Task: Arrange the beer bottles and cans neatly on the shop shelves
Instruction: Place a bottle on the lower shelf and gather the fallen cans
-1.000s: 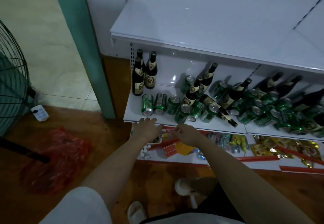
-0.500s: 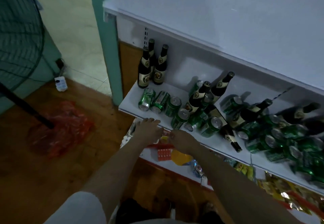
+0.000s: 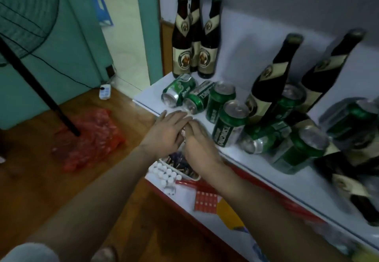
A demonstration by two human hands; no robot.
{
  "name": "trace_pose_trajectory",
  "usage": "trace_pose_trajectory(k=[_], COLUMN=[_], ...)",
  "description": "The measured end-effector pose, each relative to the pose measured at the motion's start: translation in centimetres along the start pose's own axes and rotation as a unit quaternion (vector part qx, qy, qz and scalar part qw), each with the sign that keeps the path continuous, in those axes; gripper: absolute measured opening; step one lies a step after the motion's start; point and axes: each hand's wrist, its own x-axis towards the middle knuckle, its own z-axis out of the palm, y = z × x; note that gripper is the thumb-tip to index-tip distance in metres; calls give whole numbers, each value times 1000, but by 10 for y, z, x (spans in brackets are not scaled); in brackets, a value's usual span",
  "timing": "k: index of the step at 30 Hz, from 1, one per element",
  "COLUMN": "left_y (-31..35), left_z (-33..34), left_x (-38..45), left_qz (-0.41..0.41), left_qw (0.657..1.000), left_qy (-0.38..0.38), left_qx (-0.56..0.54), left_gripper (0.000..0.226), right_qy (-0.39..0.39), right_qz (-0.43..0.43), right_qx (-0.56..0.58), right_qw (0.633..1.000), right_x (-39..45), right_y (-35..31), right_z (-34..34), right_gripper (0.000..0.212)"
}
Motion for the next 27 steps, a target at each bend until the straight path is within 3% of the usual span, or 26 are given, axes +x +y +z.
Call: trace_pose_trajectory(k=[6,9,14,22,27], left_y=[-6,-3,9,12,-6], left_z=[40,38,5,5,6], left_x=[0,-3,-11,-11,-10], left_qz=[-30,-38,-52,-38,8], left_qw=[992,995,998,996,995], left_qy=[120,96,-16,29,37], left_qx=[-7,10,42,75,89], left_gripper=[54,59,65,68,65], right_qy=[134,132,115,124,118], right_qz=[-15,9,16,3,7], right_qx=[-77,-82,-79,-76,-97], right_qw=[988,988,990,989,988], right_x=[7,6,-2,-11,-8], right_y=[15,12,5,6,11], right_z=[47,46,36,30,37], right_gripper=[50,44,40,46,64])
